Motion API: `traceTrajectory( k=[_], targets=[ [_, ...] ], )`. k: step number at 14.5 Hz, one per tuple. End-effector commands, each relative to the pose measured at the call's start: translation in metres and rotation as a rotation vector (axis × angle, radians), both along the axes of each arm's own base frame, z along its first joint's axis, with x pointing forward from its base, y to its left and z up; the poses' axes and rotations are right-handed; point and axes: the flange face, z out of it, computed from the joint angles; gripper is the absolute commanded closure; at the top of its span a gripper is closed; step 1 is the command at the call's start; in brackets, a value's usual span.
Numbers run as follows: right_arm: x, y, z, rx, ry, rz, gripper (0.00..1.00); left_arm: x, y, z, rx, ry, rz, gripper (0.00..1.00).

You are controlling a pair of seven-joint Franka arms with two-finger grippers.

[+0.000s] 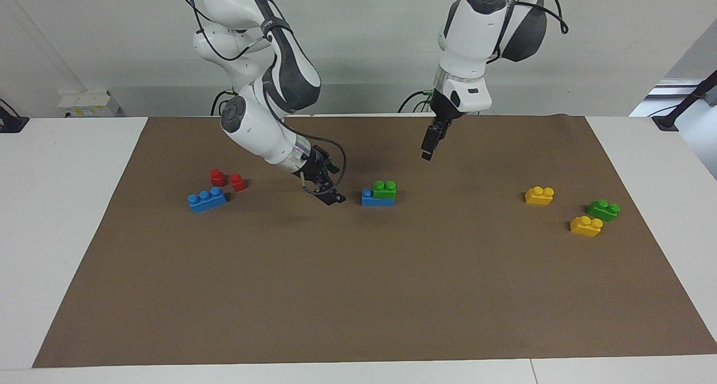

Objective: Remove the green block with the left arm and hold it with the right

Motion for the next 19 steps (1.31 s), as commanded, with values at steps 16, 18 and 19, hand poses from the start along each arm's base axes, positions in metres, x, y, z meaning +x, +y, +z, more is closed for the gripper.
traceTrajectory(
  k=[16, 18, 19],
  targets=[
    [-0.053, 0.069, -0.098, -0.024, -0.012, -0.132, 0.02, 0.024, -0.062, -0.135, -0.025, 0.087, 0.545, 0.00],
    [-0.056, 0.074, -0.104, -0.034, -0.032, -0.136, 0.03, 0.017, -0.070, -0.144, 0.000, 0.083, 0.550, 0.00],
    [-0.058, 0.079, -0.108, -0.038, -0.030, -0.130, 0.03, 0.016, -0.070, -0.147, 0.005, 0.086, 0.559, 0.00]
  ],
)
